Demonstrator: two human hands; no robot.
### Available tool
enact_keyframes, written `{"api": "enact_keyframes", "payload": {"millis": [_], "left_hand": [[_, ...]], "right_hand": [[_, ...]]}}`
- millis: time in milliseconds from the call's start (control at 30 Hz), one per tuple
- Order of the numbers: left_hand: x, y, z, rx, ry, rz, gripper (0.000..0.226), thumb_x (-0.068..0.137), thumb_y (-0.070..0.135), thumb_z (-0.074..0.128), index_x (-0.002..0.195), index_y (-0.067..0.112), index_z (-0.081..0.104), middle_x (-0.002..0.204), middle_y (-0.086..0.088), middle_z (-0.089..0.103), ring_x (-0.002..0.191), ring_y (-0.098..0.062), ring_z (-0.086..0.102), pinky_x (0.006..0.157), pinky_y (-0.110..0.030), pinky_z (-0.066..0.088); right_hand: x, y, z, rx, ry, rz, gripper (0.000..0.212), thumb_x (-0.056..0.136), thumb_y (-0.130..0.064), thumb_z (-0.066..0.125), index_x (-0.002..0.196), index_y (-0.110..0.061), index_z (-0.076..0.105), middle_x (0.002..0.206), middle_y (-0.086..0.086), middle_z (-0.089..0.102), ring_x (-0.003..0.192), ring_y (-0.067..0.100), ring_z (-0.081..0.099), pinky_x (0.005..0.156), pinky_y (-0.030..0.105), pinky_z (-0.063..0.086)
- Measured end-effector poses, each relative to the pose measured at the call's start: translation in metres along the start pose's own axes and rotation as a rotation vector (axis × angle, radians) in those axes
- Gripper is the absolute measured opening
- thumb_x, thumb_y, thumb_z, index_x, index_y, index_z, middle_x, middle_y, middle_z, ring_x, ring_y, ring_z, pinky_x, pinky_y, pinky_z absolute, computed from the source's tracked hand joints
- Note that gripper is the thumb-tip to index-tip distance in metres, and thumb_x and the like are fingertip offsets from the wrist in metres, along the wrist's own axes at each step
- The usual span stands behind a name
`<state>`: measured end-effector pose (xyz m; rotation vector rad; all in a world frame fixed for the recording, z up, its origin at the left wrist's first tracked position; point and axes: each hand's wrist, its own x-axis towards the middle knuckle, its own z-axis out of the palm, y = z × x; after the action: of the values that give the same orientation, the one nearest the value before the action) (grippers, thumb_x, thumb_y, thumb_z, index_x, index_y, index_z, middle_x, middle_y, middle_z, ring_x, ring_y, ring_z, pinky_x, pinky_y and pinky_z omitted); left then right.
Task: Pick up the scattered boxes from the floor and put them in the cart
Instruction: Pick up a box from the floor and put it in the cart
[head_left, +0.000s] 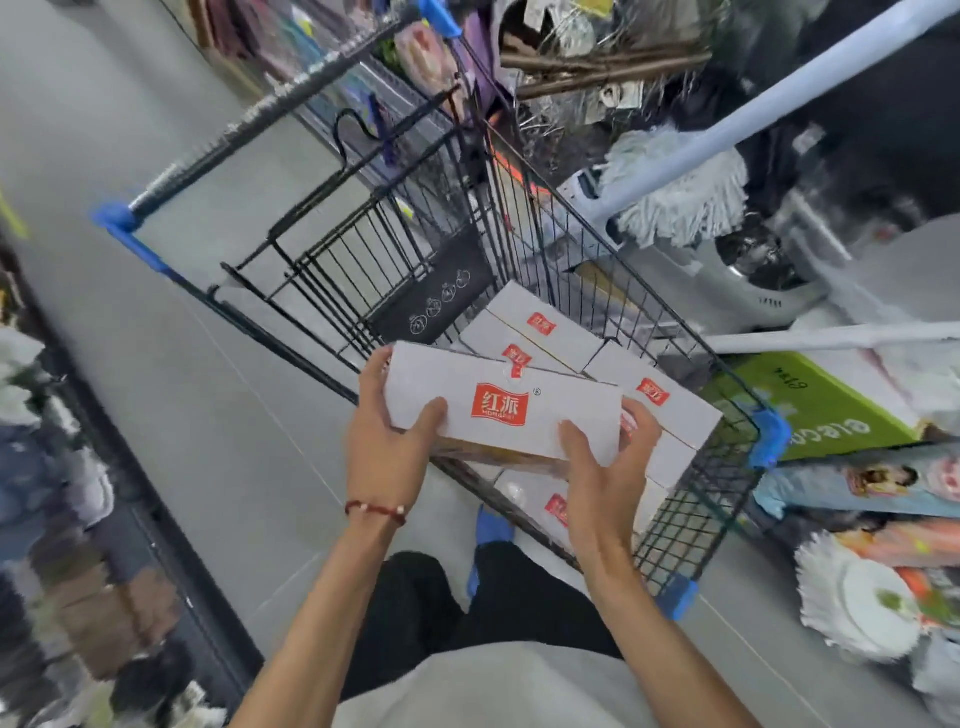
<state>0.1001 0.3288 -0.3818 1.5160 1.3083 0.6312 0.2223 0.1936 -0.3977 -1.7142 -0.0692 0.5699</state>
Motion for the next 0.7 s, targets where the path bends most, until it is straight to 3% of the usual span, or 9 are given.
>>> {"api": "enact_keyframes", "payload": {"millis": [133, 233, 267, 367, 400, 467, 533, 600, 700], "left_hand": [[0.051, 0.003, 0.010, 0.106, -0.115, -0.002, 0.060, 0.085, 0.020, 0.071, 0.133, 0.040, 0.040, 0.120, 0.011, 0.062, 0.102, -0.013, 0.065, 0.080, -0.029, 0.059], [0.085, -0.004, 0.017, 0.141, -0.224, -0.054, 0.063, 0.082, 0.016, 0.073, 0.131, 0.036, 0.039, 0.123, 0.006, 0.063, 0.103, -0.020, 0.068, 0.087, -0.043, 0.061], [0.096, -0.008, 0.018, 0.164, -0.265, -0.080, 0.064, 0.081, 0.014, 0.075, 0.130, 0.033, 0.039, 0.123, 0.005, 0.064, 0.103, -0.021, 0.068, 0.088, -0.045, 0.060], [0.125, -0.023, 0.022, 0.223, -0.383, -0.116, 0.066, 0.080, 0.013, 0.078, 0.126, 0.033, 0.036, 0.120, 0.001, 0.065, 0.103, -0.022, 0.068, 0.090, -0.041, 0.059], [0.132, -0.027, 0.023, 0.236, -0.427, -0.131, 0.066, 0.080, 0.012, 0.079, 0.125, 0.032, 0.035, 0.119, 0.001, 0.064, 0.102, -0.021, 0.067, 0.088, -0.035, 0.059], [0.150, -0.036, 0.024, 0.276, -0.532, -0.166, 0.066, 0.081, 0.010, 0.079, 0.125, 0.029, 0.033, 0.114, -0.001, 0.064, 0.098, -0.020, 0.066, 0.083, -0.028, 0.056], [0.166, -0.046, 0.024, 0.318, -0.627, -0.211, 0.070, 0.082, 0.011, 0.079, 0.129, 0.028, 0.030, 0.112, -0.004, 0.066, 0.099, -0.024, 0.067, 0.091, -0.036, 0.056], [0.180, -0.056, 0.024, 0.346, -0.699, -0.261, 0.074, 0.082, 0.008, 0.078, 0.133, 0.027, 0.028, 0.112, -0.005, 0.067, 0.102, -0.024, 0.067, 0.097, -0.041, 0.054], [0.196, -0.069, 0.019, 0.416, -0.742, -0.297, 0.076, 0.082, 0.004, 0.077, 0.132, 0.027, 0.025, 0.108, -0.008, 0.067, 0.100, -0.025, 0.067, 0.081, -0.029, 0.053]], "right_hand": [[0.024, -0.003, 0.021, -0.009, 0.044, 0.060, 0.059, 0.096, -0.003, 0.068, 0.141, -0.021, 0.034, 0.111, -0.012, 0.063, 0.088, -0.015, 0.067, 0.071, 0.012, 0.057], [0.035, 0.003, 0.035, -0.044, 0.103, 0.135, 0.061, 0.094, -0.008, 0.072, 0.136, -0.029, 0.033, 0.116, -0.017, 0.063, 0.096, -0.011, 0.066, 0.097, 0.023, 0.056], [0.037, 0.007, 0.040, -0.050, 0.120, 0.162, 0.064, 0.093, -0.010, 0.073, 0.138, -0.030, 0.033, 0.122, -0.015, 0.062, 0.101, -0.009, 0.063, 0.099, 0.020, 0.053], [0.040, 0.017, 0.055, -0.067, 0.138, 0.227, 0.080, 0.093, -0.012, 0.075, 0.155, -0.025, 0.026, 0.136, -0.016, 0.050, 0.103, -0.023, 0.051, 0.082, -0.006, 0.040], [0.039, 0.021, 0.060, -0.061, 0.145, 0.250, 0.085, 0.092, -0.013, 0.076, 0.158, -0.023, 0.024, 0.138, -0.018, 0.049, 0.105, -0.023, 0.050, 0.088, -0.004, 0.039], [0.035, 0.028, 0.074, -0.075, 0.198, 0.315, 0.094, 0.089, -0.020, 0.079, 0.162, -0.023, 0.021, 0.151, -0.011, 0.046, 0.127, -0.004, 0.049, 0.113, 0.023, 0.043], [0.032, 0.032, 0.090, -0.098, 0.236, 0.380, 0.102, 0.083, -0.029, 0.082, 0.162, -0.027, 0.018, 0.157, -0.007, 0.044, 0.141, 0.013, 0.046, 0.122, 0.045, 0.038], [0.030, 0.040, 0.103, -0.091, 0.239, 0.435, 0.103, 0.085, -0.023, 0.081, 0.162, -0.029, 0.015, 0.154, -0.009, 0.045, 0.139, 0.015, 0.050, 0.122, 0.047, 0.038], [0.027, 0.051, 0.121, -0.083, 0.220, 0.482, 0.100, 0.090, -0.008, 0.077, 0.163, -0.023, 0.010, 0.140, -0.011, 0.048, 0.125, 0.009, 0.054, 0.117, 0.037, 0.041]]}}
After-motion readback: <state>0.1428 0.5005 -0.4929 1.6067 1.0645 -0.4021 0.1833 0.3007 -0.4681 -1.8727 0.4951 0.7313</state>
